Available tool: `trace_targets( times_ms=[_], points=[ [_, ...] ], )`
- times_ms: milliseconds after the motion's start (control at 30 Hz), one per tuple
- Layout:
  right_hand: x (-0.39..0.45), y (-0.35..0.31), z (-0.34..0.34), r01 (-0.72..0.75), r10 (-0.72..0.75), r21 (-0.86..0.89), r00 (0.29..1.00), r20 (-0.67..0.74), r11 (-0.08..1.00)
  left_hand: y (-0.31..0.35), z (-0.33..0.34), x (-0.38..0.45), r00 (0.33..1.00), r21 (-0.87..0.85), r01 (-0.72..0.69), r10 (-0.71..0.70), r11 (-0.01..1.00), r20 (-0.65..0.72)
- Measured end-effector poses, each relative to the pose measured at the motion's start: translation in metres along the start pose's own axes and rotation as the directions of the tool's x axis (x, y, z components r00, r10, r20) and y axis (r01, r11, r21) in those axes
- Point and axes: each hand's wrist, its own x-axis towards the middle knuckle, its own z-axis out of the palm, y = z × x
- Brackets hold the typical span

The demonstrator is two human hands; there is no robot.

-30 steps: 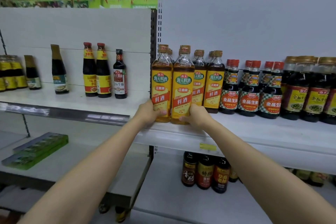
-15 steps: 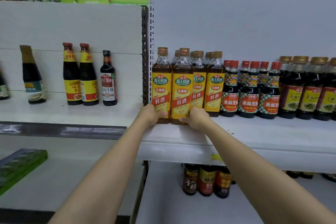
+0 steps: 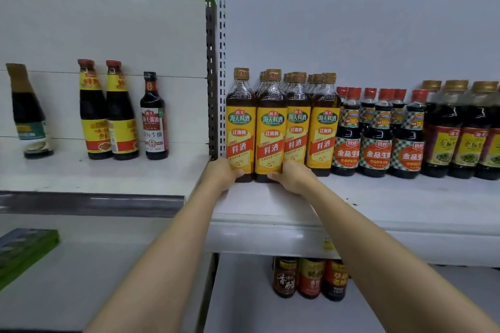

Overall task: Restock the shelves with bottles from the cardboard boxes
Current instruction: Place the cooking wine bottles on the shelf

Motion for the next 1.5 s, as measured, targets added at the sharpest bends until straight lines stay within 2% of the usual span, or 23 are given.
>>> trace_targets(
  times_ms=[300, 433, 533, 633, 767, 933, 1000, 1100, 1200, 1367, 1500],
  points=[
    [0.001, 0.002, 0.003, 0.027, -0.024, -0.062, 0.998, 0.050, 0.998, -0.001, -0.001, -0.002, 0.999, 0.001, 0.022, -0.022, 1.000, 0.046],
    [-0.013, -0.004, -0.009, 0.043, -0.037, -0.039, 0.988, 0.150, 0.998, 0.002, -0.008, -0.016, 0.997, -0.123, 0.020, -0.010, 0.992, 0.077],
    [-0.029, -0.008, -0.018, 0.068, -0.064, -0.017, 0.984, 0.169, 0.998, 0.004, -0.012, -0.023, 0.997, -0.157, 0.022, -0.010, 0.987, 0.074],
    [-0.048, -0.010, -0.027, 0.038, -0.048, 0.063, 0.986, 0.158, 0.997, 0.014, -0.014, -0.044, 1.000, -0.186, 0.024, -0.020, 0.982, 0.023],
    [-0.073, -0.013, -0.028, 0.008, -0.026, 0.187, 0.995, 0.092, 0.982, 0.020, -0.011, -0.069, 0.983, -0.202, -0.069, 0.033, 0.977, -0.179],
    [-0.105, -0.035, -0.029, 0.136, -0.151, 0.180, 0.986, 0.074, 0.974, 0.014, -0.026, -0.113, 0.954, -0.215, -0.076, 0.009, 0.974, -0.300],
    [-0.118, -0.047, -0.030, 0.219, -0.233, 0.171, 0.971, 0.062, 0.961, 0.007, -0.034, -0.129, 0.944, -0.155, -0.026, -0.027, 0.988, -0.329],
    [-0.142, -0.065, -0.024, 0.355, -0.366, 0.120, 0.927, 0.078, 0.927, -0.016, -0.042, -0.156, 0.946, -0.036, 0.118, -0.123, 0.992, -0.300],
    [-0.175, -0.078, -0.012, 0.468, -0.492, 0.188, 0.864, 0.110, 0.864, -0.045, -0.045, -0.193, 0.922, -0.048, 0.228, -0.232, 0.972, -0.311],
    [-0.238, -0.089, 0.038, 0.528, -0.612, 0.336, 0.756, 0.233, 0.780, -0.085, -0.038, -0.291, 0.845, 0.063, 0.459, -0.414, 0.886, -0.339],
    [-0.293, -0.102, 0.096, 0.553, -0.670, 0.380, 0.631, 0.391, 0.742, -0.122, -0.027, -0.384, 0.764, 0.083, 0.625, -0.586, 0.776, -0.271]
  ],
)
